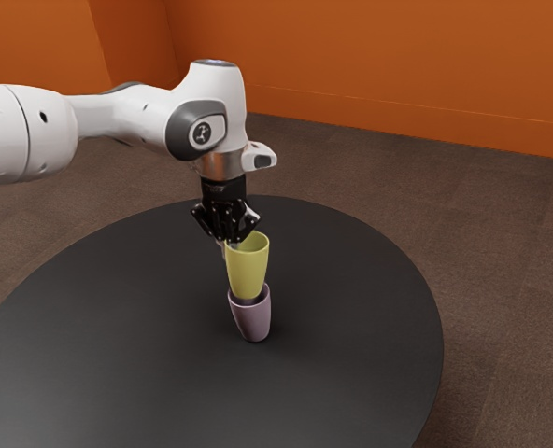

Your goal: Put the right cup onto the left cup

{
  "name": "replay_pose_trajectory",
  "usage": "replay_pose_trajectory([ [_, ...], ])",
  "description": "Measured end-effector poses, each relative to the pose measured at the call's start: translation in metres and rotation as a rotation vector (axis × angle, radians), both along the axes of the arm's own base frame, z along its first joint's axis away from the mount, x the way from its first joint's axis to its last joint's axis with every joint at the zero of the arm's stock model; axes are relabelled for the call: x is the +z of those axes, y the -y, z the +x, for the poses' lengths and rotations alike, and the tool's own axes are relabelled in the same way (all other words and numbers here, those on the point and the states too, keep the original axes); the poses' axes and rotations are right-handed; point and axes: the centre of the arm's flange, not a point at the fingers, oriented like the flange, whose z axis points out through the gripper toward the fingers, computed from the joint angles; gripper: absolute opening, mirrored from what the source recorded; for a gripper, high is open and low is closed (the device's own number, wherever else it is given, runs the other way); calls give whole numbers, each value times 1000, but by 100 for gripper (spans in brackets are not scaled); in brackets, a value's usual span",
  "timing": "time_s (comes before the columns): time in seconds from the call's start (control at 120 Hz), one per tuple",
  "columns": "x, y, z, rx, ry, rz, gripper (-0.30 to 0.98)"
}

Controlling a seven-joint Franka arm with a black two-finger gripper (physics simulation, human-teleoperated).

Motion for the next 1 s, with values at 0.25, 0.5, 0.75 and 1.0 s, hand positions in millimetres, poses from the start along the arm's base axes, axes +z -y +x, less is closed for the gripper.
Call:
replay_pose_trajectory([
  [0.25,-10,0,2,0,-13,-1,-10],
  [0.5,-21,-1,5,2,-27,-1,-10],
  [0.75,-26,0,6,3,-34,-3,-9],
  [1.0,-27,1,7,5,-29,-16,35],
])
